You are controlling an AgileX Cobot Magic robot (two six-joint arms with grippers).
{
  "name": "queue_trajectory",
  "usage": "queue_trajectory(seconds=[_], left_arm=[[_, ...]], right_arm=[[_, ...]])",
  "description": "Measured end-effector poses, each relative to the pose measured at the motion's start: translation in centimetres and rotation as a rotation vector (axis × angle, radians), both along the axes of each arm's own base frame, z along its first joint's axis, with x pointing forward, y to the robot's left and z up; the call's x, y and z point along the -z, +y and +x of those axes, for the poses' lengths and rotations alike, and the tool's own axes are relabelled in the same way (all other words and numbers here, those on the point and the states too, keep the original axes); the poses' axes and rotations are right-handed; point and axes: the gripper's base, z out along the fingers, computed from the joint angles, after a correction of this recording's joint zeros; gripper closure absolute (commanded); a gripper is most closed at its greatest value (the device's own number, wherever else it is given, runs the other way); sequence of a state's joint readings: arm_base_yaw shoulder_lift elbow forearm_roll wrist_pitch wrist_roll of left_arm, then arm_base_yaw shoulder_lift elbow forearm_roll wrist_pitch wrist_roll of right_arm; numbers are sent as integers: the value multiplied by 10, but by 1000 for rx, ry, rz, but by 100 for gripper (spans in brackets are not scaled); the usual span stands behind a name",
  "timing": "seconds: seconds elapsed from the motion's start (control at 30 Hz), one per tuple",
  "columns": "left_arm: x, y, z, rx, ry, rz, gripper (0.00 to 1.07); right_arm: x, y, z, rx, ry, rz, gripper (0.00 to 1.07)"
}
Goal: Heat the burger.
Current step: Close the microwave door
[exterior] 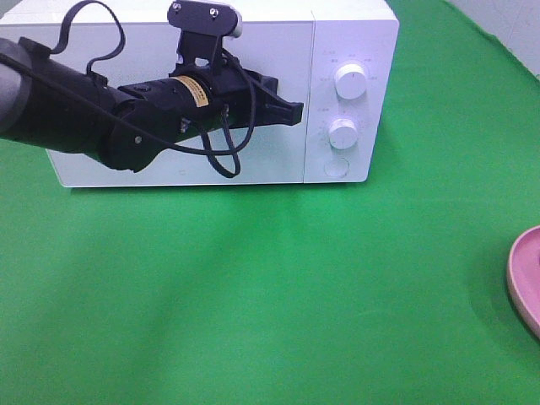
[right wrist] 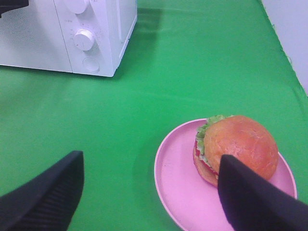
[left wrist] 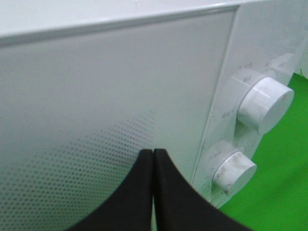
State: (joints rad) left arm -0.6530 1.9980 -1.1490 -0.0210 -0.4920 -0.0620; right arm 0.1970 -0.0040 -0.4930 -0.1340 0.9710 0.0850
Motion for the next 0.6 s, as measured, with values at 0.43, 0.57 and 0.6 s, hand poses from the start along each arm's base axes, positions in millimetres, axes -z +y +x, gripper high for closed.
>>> queue_trajectory(seconds=[0.43, 0.57, 0.6], left_arm=[[-4, -10, -43, 73, 216, 144, 27], [-4, -9, -50, 83, 282, 199, 5], [-4, -7, -55, 89, 328, 236, 6]], right_arm=[[0, 0, 0, 0, 0, 0, 33], [0, 0, 0, 0, 0, 0, 33], [0, 0, 0, 0, 0, 0, 33]])
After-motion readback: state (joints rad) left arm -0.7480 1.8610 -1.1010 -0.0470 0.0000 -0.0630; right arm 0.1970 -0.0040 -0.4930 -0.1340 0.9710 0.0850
